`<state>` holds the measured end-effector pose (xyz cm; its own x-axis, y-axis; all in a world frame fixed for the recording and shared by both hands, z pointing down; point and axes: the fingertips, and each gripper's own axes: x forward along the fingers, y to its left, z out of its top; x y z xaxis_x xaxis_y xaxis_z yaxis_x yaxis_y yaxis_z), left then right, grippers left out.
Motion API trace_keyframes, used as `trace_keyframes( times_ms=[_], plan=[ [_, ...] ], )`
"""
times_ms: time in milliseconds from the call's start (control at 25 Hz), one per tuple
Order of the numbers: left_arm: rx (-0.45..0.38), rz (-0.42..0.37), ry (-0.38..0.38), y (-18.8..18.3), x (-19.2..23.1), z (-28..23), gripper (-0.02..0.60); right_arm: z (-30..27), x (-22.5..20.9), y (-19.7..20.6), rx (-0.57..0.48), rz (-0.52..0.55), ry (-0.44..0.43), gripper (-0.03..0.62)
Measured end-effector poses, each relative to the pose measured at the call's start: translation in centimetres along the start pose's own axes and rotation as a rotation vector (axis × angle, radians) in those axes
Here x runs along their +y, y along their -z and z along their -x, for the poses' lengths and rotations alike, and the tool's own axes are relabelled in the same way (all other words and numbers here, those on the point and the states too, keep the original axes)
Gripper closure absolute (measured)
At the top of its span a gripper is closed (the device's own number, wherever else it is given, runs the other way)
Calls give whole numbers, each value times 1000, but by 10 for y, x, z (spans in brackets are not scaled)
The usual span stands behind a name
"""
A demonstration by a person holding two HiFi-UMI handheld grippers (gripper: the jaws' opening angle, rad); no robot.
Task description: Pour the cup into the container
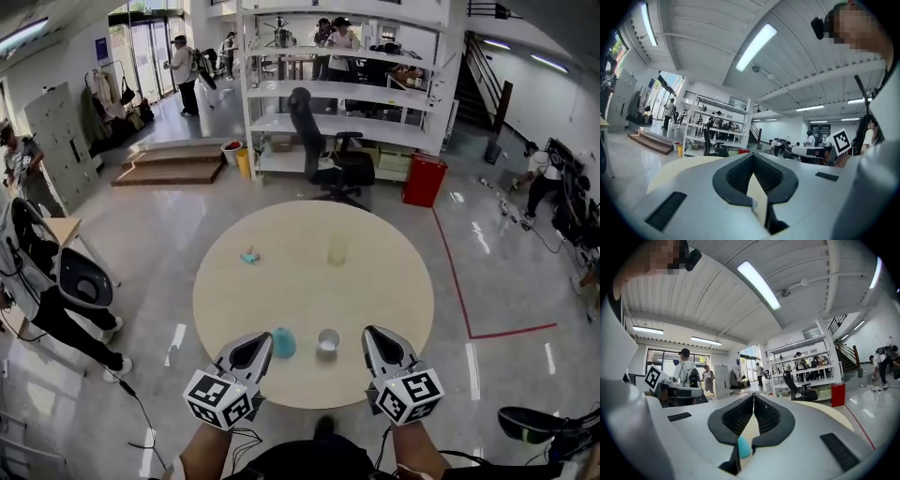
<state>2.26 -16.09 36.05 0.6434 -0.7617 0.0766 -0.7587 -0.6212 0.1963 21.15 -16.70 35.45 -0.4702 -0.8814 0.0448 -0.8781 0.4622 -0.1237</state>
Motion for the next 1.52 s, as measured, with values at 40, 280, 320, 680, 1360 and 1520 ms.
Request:
trace_keyframes(
  times_ms=[40,280,320,680,1360,1520],
  plan=[
    [-2,-12,-14,-3,5,-12,581,-10,-8,-2,-3,2,-19,588],
    [12,-31,-53,-14,32,-59,581,-58,-42,-2,6,-9,-77,588],
    [16,-26,-51,-14,36,-62,581,-62,-45,0,10,-14,-73,586],
    [26,11,-37,-5,78,-72,581,-89,-47,9,19,-6,-19,585],
    [374,207,-178,179,157,-86,581,-105,-49,217,395,-107,-37,295],
    [421,276,-218,217,168,-87,581,-98,-48,257,456,-128,-50,266]
  ],
)
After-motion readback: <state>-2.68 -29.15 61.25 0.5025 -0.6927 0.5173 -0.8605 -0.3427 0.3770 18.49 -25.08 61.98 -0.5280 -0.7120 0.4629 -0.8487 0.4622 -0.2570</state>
